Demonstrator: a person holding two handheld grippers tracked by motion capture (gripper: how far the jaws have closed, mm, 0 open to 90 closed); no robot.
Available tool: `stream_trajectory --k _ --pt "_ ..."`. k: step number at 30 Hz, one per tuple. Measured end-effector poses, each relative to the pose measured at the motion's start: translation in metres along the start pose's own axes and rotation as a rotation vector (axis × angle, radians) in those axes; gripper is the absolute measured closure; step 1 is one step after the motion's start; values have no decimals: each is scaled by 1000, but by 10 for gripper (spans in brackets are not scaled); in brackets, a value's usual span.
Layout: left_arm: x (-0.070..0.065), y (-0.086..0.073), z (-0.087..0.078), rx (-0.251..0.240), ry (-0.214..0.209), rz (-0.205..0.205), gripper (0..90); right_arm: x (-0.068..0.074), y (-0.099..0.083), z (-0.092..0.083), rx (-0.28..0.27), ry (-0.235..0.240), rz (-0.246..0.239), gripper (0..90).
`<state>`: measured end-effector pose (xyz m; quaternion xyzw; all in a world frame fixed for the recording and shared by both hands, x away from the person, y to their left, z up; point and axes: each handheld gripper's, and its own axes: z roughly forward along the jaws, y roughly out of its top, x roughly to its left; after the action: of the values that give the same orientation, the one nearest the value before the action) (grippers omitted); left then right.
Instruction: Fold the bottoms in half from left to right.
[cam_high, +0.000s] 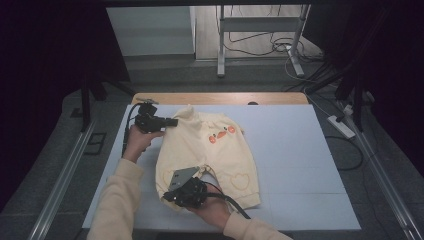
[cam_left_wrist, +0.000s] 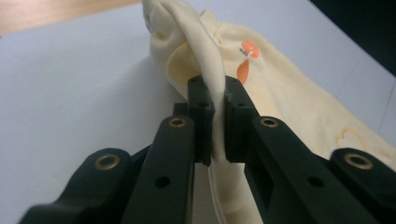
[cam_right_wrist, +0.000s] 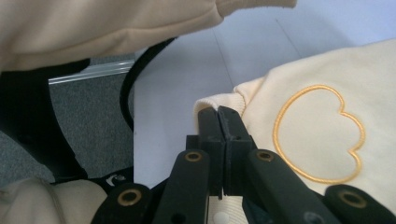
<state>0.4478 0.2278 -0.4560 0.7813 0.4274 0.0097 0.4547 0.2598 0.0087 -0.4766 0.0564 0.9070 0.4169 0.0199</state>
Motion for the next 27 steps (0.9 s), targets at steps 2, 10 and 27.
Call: stream_trajectory --k 2,10,27 --pt "-1 1 -7 -24 3 0 829 2 5 -2 -9 -1 -14 887" --pt "-3 2 -3 -16 18 -1 828 -4 3 -22 -19 -44 -13 887" --pt "-14 8 17 -45 36 -5 822 -18 -38 -67 -9 -124 81 887"
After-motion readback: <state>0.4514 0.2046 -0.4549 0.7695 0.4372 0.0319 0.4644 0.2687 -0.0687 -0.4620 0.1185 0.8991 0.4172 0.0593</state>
